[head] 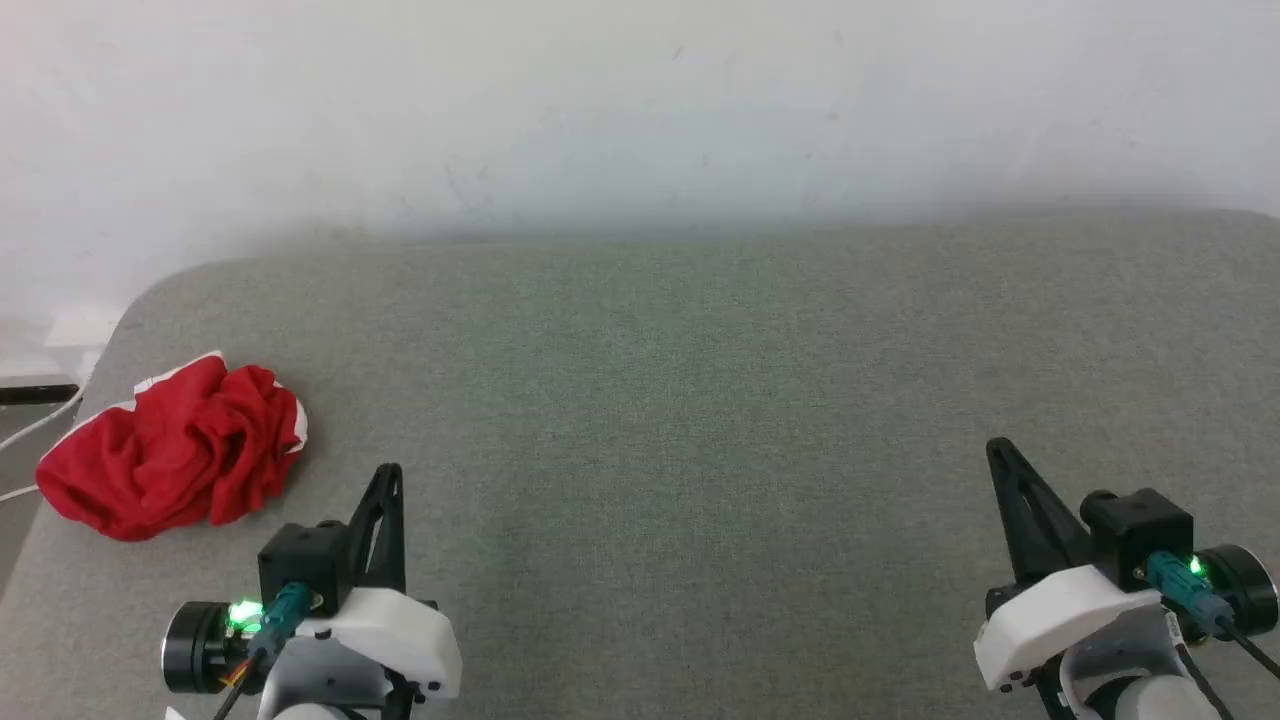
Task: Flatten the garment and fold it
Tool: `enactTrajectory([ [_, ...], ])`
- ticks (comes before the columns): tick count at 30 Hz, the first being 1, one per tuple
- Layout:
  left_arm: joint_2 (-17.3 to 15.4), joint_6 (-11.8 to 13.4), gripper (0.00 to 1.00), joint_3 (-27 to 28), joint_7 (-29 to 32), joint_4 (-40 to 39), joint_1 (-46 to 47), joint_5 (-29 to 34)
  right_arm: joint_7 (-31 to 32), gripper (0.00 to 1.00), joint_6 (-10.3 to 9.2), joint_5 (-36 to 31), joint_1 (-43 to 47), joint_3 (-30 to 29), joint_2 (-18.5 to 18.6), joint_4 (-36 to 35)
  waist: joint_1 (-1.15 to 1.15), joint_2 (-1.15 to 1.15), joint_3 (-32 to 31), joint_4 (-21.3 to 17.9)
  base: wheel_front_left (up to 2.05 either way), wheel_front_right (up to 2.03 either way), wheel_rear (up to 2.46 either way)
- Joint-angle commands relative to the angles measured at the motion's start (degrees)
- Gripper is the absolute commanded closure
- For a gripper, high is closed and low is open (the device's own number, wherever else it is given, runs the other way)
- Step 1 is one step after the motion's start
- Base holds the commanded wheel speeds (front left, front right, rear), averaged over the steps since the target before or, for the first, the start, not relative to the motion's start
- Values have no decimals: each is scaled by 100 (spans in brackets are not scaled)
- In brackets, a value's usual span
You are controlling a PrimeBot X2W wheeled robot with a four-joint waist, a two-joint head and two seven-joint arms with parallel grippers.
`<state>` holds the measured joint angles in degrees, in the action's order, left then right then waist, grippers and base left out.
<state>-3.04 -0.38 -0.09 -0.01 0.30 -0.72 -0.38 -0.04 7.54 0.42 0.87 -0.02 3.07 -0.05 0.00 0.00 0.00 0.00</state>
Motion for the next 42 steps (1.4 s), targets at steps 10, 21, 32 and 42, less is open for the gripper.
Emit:
enactTrajectory([
  [10, 16, 38, 100, 9, 1, -30, 72, 38, 4, 100, -5, -42, -87, 2, -19, 5, 0, 0, 0, 0, 0, 0, 0],
  [21, -1, -11, 0, -26, -39, 27, 4, -23, -37, 0, 0, 30, 13, -8, 1, 8, 0, 0, 2, -1, 0, 0, 0],
  [32, 1, -22, 0, -100, -172, 85, 45, -153, -172, 0, -1, 115, 46, -47, -1, 0, 0, 0, 8, 33, 0, 0, 0],
  [42, 2, 11, 0, -115, -292, 128, 66, -283, -291, 0, -1, 187, 80, -52, -3, -38, 0, 0, 7, 217, 0, 0, 0],
])
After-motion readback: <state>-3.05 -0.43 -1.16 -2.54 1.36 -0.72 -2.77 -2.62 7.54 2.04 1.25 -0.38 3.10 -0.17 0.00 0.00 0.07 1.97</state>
